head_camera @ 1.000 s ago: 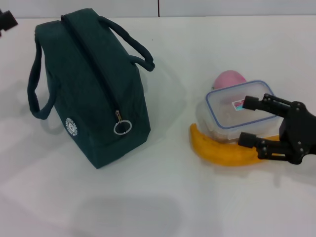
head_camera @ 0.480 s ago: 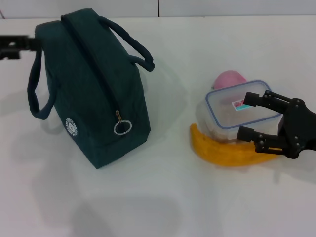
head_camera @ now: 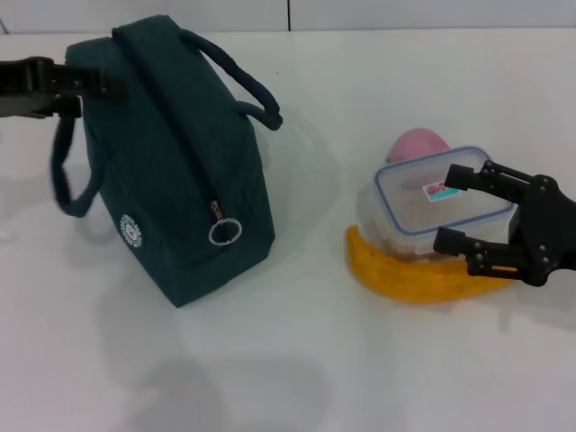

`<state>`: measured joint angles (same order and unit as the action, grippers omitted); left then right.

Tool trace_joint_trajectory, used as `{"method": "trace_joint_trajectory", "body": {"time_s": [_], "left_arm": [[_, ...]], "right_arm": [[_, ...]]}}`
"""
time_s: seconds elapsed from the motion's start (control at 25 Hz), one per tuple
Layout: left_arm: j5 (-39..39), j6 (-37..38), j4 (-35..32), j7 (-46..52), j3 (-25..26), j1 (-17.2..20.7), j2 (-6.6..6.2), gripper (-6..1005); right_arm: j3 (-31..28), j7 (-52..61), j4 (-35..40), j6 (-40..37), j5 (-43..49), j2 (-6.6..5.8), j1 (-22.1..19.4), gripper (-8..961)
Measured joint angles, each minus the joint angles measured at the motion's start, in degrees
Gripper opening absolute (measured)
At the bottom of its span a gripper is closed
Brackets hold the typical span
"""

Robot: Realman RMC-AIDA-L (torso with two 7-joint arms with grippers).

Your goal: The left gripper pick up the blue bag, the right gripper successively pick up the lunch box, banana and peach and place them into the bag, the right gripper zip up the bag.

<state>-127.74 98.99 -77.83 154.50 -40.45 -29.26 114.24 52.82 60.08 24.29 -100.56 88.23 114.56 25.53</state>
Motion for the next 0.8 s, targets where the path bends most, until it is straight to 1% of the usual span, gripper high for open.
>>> {"method": "trace_joint_trajectory", "body": {"time_s": [0.24,0.32,0.48,0.64,0.8], "left_arm": [[0.05,-0.44,0.35,-0.8,0.17,-0.28,0.34,791],[0.26,-1.48,0.44,-1.62,0.93,-0.05,0.81,788],[2.65,-3.15,0.34,-5.33,1.99,1.36,2.16,781],[2.47,-3.02,0.09,-7.67,0.83,1.89,2.26,775],[-0.01,-2.93,0.91,-7.26,-0.32,1.33,2.22,622]], "right_arm": [[0.0,0.03,-0.03,0.08,0.0,0.01,-0.01,857],[0.0,0.03,-0.02,0.09,0.0,0.03,0.05,857],[-0.03,0.16,0.01,0.04,0.0,0.05,0.21,857],[-0.12,0.23,0.04,0.0,-0.09,0.03,0.23,857],[-0.23,0.3,0.06,-0.03,-0.51,-0.07,0.35,857]]}}
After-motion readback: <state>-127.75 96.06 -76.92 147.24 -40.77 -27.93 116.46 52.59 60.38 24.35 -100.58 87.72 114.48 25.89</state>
